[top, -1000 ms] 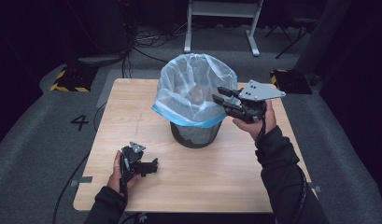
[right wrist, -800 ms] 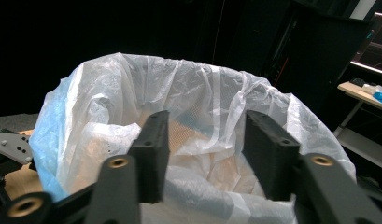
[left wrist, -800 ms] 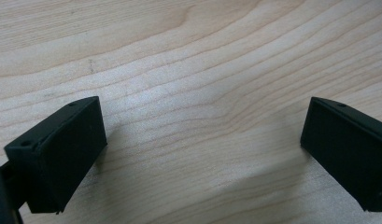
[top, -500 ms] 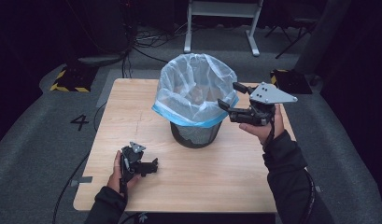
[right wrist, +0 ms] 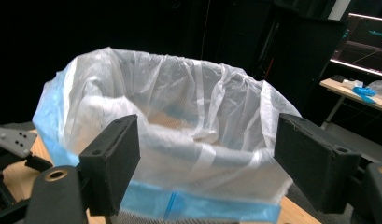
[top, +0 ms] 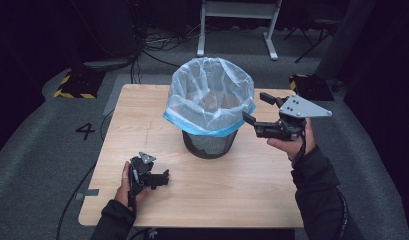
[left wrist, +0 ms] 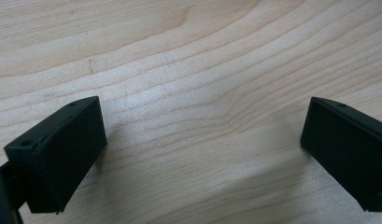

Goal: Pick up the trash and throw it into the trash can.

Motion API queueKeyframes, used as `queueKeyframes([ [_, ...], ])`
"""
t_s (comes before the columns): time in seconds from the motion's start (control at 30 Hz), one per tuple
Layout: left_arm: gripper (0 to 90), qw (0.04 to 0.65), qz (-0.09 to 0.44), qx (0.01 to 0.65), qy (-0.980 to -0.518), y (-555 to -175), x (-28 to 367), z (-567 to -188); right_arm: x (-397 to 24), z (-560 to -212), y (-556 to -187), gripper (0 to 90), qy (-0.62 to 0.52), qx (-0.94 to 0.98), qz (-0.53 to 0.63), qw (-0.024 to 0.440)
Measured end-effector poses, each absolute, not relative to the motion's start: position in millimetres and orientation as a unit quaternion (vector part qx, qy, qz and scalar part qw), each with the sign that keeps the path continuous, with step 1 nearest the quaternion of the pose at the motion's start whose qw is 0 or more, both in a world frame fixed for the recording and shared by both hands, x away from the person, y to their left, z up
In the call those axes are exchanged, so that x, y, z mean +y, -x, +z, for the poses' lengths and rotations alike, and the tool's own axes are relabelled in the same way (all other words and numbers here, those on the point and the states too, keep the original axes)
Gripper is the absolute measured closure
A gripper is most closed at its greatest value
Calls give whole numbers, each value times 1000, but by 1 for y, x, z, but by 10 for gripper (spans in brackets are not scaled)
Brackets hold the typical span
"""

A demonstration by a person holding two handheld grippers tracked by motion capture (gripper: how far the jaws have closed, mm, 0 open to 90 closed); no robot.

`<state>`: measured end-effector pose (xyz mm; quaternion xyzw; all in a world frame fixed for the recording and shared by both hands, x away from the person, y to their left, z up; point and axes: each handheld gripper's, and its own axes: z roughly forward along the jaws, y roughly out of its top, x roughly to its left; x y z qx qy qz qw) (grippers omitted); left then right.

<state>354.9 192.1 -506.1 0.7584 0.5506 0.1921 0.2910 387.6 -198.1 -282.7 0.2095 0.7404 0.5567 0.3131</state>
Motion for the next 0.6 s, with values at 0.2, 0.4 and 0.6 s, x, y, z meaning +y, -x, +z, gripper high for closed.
queueKeyframes([
  [0.2,4,291,192,551,-758,-355,192,-506,-206,-289,-381,224,-205,744,552,316],
  [0.4,4,291,192,551,-758,-355,192,-506,-215,-296,-376,222,-205,748,548,315],
  [0.6,4,291,192,551,-758,-355,192,-506,-223,-303,-372,221,-202,753,541,315],
])
